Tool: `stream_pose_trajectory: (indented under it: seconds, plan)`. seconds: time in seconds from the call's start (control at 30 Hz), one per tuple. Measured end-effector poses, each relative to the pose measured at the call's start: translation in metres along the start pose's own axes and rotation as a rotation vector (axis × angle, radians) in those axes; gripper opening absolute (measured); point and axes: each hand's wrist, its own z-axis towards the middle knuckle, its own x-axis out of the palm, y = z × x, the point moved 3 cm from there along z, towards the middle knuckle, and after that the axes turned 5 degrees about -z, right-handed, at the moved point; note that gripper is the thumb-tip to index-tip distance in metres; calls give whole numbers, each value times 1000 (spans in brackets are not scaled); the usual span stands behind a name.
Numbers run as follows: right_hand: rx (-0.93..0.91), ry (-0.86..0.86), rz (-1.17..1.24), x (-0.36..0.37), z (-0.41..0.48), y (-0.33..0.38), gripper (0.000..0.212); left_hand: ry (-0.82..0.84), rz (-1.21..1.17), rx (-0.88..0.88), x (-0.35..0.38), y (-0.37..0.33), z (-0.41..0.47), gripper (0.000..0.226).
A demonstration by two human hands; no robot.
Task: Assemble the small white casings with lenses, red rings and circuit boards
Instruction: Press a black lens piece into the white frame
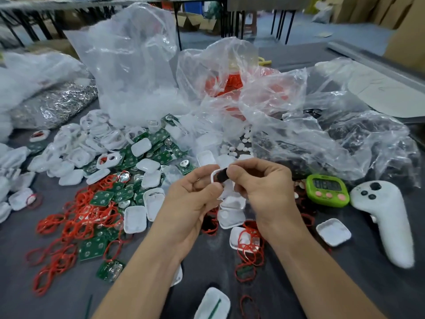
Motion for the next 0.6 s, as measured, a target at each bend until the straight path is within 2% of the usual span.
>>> stream_pose_trajectory:
  seconds: [0.13, 0.27, 0.43, 0.6]
  plan:
    - [-144, 16, -171, 4, -5, 4, 17, 1, 44, 127, 0, -1, -1, 32]
    - [-203, 9, -240, 3, -7, 9, 18, -5, 111, 208, 2, -4, -3, 33]
    - [-280, -73, -412, 3, -11, 10, 16, -32, 112, 213, 6, -3, -5, 30]
    - [-342, -53, -557, -2, -6, 11, 11, -113, 147, 168, 9, -1, -4, 33]
